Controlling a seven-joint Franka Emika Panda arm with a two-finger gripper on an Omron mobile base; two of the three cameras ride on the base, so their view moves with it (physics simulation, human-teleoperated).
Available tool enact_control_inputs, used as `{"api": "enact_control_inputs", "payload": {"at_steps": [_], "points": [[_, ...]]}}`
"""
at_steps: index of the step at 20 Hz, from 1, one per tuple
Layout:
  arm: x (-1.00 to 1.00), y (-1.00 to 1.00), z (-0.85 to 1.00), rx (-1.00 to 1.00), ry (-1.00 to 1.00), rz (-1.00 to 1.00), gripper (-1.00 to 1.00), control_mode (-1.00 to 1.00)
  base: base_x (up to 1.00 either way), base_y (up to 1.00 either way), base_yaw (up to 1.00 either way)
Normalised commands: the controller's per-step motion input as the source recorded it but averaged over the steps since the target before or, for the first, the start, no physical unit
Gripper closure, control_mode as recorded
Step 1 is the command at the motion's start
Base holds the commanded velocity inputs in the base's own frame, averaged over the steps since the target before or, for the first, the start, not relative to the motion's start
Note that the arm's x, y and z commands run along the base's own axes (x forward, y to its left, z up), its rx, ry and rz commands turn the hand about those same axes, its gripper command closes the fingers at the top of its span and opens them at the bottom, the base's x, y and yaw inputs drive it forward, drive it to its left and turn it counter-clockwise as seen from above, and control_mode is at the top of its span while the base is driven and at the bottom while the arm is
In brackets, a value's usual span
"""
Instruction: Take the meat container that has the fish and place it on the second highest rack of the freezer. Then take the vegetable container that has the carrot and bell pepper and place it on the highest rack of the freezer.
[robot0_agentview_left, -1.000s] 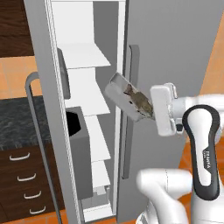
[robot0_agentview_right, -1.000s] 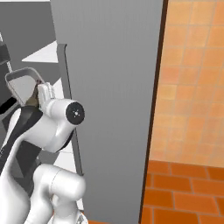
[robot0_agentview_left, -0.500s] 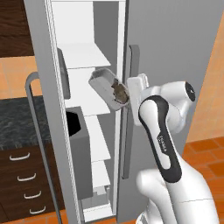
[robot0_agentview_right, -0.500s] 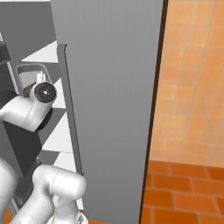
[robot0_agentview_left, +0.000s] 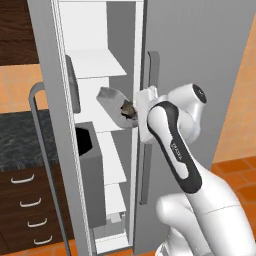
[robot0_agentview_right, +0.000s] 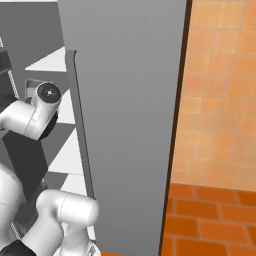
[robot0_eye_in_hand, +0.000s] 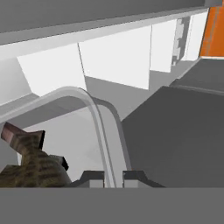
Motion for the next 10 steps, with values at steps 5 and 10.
{"api": "enact_control_inputs", "payload": {"at_steps": [5,10], "points": [[0.26,0.08,-0.07,-0.07,0.12,-0.07,1.0,-1.0,0.0,0.0,0.0],[0.33,0.07,0.0,-0.07,0.01,-0.14,1.0,-1.0,0.0,0.0,0.0]]}}
